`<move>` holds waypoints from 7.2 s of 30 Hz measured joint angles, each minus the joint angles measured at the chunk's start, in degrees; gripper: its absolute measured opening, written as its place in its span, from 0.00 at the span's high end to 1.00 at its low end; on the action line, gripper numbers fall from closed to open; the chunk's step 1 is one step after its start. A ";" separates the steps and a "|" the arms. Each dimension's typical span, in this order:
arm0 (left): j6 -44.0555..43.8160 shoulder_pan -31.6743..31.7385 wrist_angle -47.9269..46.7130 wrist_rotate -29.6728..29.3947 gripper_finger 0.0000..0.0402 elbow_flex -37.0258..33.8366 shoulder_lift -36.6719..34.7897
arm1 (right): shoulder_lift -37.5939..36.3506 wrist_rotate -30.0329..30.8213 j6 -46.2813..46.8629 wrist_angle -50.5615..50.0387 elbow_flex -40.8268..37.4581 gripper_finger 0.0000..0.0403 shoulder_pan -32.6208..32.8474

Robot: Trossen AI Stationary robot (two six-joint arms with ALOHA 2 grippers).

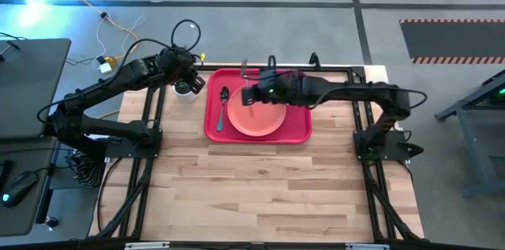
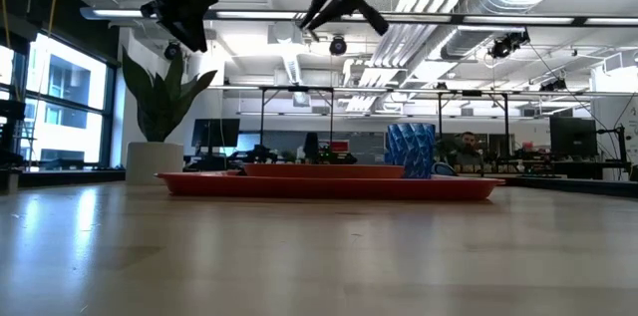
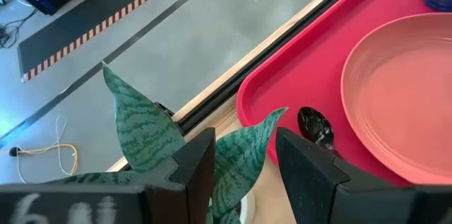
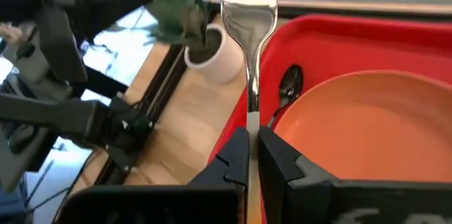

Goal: Pick and place plate/cup/fork/spoon on tray
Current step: Put the orange fork on the pink tray to the left side of the blue spoon, then adjust the utensils on the pink tray

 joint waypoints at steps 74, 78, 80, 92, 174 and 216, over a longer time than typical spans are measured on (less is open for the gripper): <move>5.40 7.09 -3.63 -1.51 0.65 7.94 -0.04 | 29.00 -1.18 11.68 14.03 18.63 1.00 -4.12; 5.96 7.10 -5.01 -1.57 0.65 8.22 -0.04 | 29.97 -1.51 12.48 14.29 18.63 1.00 -3.85; 6.33 7.10 -5.25 -1.57 0.65 8.22 -0.04 | 30.19 -1.26 12.89 14.72 18.63 1.00 -3.56; 6.33 7.10 -5.22 -1.44 0.65 8.22 -0.04 | 33.00 -3.08 16.37 15.84 18.65 1.00 -1.49; 6.31 7.06 -5.55 -0.02 0.65 8.15 -0.04 | 39.97 -7.38 23.82 20.43 18.56 1.00 -2.47; 8.09 7.06 -10.12 4.71 0.65 8.15 -0.04 | 27.82 -2.82 5.97 10.34 18.67 0.83 -3.97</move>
